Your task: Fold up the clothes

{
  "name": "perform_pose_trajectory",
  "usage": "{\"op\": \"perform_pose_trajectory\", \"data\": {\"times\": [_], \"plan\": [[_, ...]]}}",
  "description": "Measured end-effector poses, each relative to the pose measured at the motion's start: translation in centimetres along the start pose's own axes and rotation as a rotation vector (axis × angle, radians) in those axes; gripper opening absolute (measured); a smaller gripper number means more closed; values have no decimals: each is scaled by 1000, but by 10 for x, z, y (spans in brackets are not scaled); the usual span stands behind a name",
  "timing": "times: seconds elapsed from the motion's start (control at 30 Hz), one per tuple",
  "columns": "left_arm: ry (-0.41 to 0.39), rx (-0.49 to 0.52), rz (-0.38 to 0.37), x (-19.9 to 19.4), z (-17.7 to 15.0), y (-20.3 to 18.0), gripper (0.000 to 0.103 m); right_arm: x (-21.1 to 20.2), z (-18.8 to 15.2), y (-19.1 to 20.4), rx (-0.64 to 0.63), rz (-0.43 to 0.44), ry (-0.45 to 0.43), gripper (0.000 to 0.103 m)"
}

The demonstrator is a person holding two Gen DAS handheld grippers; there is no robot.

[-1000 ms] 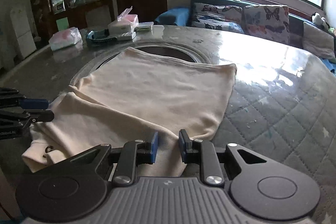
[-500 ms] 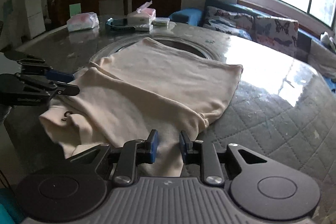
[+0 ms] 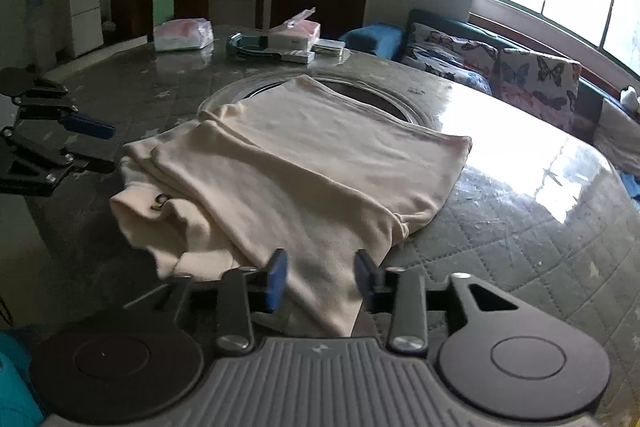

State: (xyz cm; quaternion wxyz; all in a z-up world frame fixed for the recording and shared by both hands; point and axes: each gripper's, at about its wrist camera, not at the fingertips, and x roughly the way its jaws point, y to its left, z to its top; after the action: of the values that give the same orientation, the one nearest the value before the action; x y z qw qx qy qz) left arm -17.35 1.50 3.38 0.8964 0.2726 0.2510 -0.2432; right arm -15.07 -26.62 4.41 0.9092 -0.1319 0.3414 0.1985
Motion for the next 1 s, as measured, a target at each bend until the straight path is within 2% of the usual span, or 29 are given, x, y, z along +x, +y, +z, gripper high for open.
{"op": "perform_pose_trajectory", "data": {"times": [0.23,0.4,0.43,0.47,0.57,0.7,0.83,0.9,1.0], "plan": [[-75,170,-29,6,-2,-38,39,-10,-7,16,-89,21,20,44],[-120,196,-37,15,3,-46,36,-13,-13,26,-148,33,33,50],[-127,185,-43,15,5,-45,31,-14,-14,27,-157,40,32,53],[-134,175,-50,16,6,-44,18,-14,-15,29,-166,47,31,54],[-142,103,-63,19,14,-32,10,-12,-14,33,-192,60,23,55],[-148,5,-80,24,26,-14,9,-7,-12,38,-227,75,10,58],[-149,-48,-98,31,35,-2,9,3,-6,42,-247,87,-10,58],[-145,-69,-102,37,39,3,9,11,-2,42,-240,97,-15,55],[-132,-98,-101,42,37,7,10,25,4,38,-201,124,-3,45]]}}
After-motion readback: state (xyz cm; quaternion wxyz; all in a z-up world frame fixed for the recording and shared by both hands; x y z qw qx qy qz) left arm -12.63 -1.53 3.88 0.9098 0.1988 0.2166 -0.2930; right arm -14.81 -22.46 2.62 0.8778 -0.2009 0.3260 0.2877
